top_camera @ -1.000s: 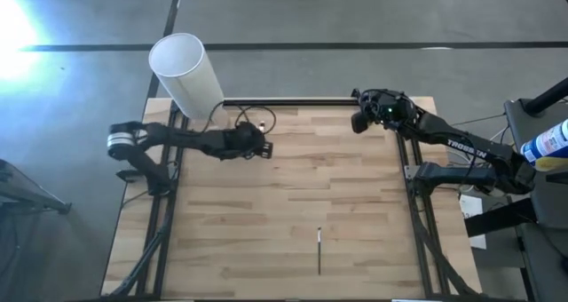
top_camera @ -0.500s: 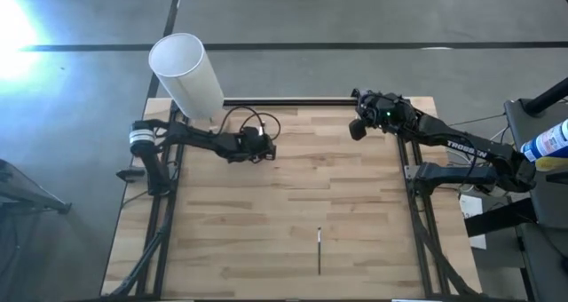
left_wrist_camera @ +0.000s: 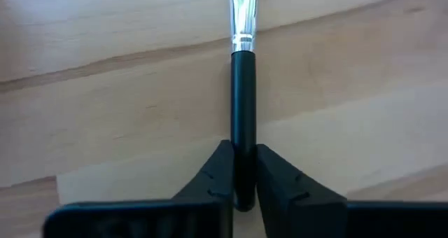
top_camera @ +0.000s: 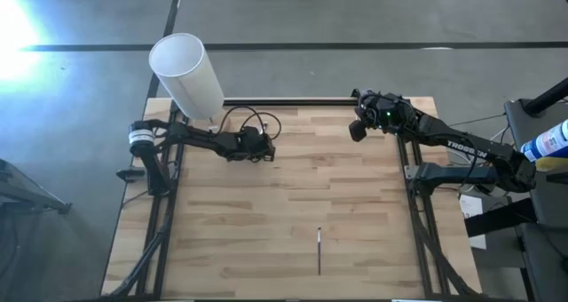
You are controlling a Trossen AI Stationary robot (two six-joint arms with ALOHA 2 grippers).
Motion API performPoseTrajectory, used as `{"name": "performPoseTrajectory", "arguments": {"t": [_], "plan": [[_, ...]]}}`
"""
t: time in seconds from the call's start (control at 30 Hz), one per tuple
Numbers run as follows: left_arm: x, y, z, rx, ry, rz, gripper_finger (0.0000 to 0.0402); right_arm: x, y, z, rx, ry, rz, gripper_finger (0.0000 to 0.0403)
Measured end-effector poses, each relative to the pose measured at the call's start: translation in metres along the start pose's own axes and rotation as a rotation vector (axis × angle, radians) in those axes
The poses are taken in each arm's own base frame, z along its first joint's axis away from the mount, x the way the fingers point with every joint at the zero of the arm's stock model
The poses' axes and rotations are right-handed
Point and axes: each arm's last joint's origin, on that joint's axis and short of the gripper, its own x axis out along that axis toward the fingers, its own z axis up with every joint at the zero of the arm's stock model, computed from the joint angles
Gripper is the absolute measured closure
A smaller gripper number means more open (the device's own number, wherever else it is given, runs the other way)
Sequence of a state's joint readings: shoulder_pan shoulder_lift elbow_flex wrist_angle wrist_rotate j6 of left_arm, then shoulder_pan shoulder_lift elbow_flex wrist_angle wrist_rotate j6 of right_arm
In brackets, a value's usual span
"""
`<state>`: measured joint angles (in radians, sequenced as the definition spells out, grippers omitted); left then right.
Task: Put items in baskets/containers
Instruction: Put the eyeshadow brush into the yellow container
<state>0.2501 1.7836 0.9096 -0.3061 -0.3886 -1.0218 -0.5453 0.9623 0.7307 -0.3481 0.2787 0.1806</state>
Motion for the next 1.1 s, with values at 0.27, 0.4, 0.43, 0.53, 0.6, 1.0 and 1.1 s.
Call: {"name": "performPoseTrajectory", "arguments": {"t": [0.27, 0.4, 0.43, 0.53, 0.6, 1.0, 1.1], "plan": [[-0.025, 0.003, 0.004, 0.043, 0.055, -0.095, 0.0375, 0.000, 0.000, 0.000, 0.002, 0.000, 0.000, 0.0394], [-0.047, 0.000, 0.012, 0.055, -0.012, -0.169, 0.0375, 0.001, 0.000, -0.001, 0.002, 0.004, -0.001, 0.0394], [-0.052, -0.002, 0.013, 0.061, -0.038, -0.195, 0.0375, 0.001, 0.000, -0.001, 0.002, 0.004, 0.000, 0.0394], [-0.068, -0.009, 0.014, 0.079, -0.086, -0.279, 0.0375, 0.001, 0.002, -0.002, 0.002, 0.017, 0.064, 0.0394], [-0.079, -0.015, 0.015, 0.086, -0.133, -0.344, 0.0375, 0.001, 0.004, -0.003, 0.009, 0.029, 0.126, 0.0394], [-0.137, -0.060, 0.020, 0.152, -0.503, -0.865, 0.0375, -0.004, 0.026, 0.014, 0.305, -0.097, 0.656, 0.0372], [-0.146, -0.063, 0.024, 0.145, -0.557, -0.951, 0.0375, -0.008, 0.030, 0.019, 0.324, -0.127, 0.738, 0.0345]]}}
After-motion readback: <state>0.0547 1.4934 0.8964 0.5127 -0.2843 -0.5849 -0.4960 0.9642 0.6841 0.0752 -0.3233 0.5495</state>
